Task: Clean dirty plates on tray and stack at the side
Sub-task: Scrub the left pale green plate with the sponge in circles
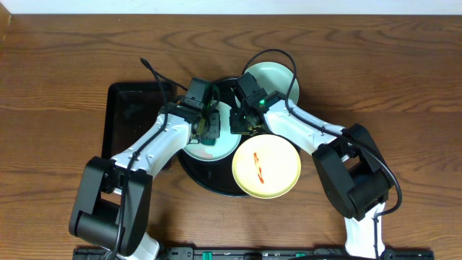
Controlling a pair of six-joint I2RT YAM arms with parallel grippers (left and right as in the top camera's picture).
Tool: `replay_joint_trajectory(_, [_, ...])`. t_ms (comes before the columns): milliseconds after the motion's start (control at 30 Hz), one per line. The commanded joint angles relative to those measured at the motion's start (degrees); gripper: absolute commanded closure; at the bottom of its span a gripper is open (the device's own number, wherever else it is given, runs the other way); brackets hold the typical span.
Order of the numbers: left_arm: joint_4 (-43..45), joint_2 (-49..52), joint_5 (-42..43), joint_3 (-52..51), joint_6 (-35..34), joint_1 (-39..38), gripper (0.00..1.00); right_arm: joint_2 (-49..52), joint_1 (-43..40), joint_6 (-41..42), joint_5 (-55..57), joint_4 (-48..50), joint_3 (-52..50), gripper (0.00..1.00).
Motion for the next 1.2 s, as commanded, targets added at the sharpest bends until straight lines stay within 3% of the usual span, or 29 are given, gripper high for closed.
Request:
replay_joint_trajectory(0, [1.77,0.68,-12.90,-0.22,-4.96,0.52,0.93,2.36,0.61,0.15,0.98,-0.85,-0.26,0.99])
replay_joint_trajectory(100, [2.71,0.90,-16.61,-0.26,-6.51,0.52,0.93,2.36,0.61,0.15,0.98,-0.83,-0.26,0.99])
replay_joint_trajectory(333, [-1.64,4.59,-15.32,-0.26,-9.73,0.50,0.92,2.36,0.61,0.15,0.98,-0.79,-0.26,0.99])
replay_joint_trajectory(433, [-4.57,5.16,-8.46,-0.24,-7.80,0.52,0.93,2.36,0.61,0.15,0.98,-0.83,-0.26,0.99])
replay_joint_trajectory(633, [-5.99,4.72,15.17,0.52,4.92,0.52,0.93,2.36,0.63,0.15,0.98,-0.72,-0.26,0.99])
replay_joint_trajectory(733, [-6.10,4.72,18.91,1.11,5.97,0.52,0.93,2.36,0.61,0.15,0.98,-0.79,-0.26,0.99])
replay_joint_trajectory(833, [-3.91,4.72,15.30,1.14,4.79,0.79,0.92,2.36,0.63,0.15,0.98,-0.79,-0.26,0.99])
replay_joint_trajectory(1000, [2.43,4.79,-1.33,1.11,-2.03,1.68,0.93,2.36,0.63,0.15,0.98,-0.90,-0.26,0.99])
replay_joint_trajectory(1167, [8.41,4.85,-14.38,0.98,-2.27,1.66,0.93,2.36,0.63,0.15,0.98,-0.90,-0.26,0.99])
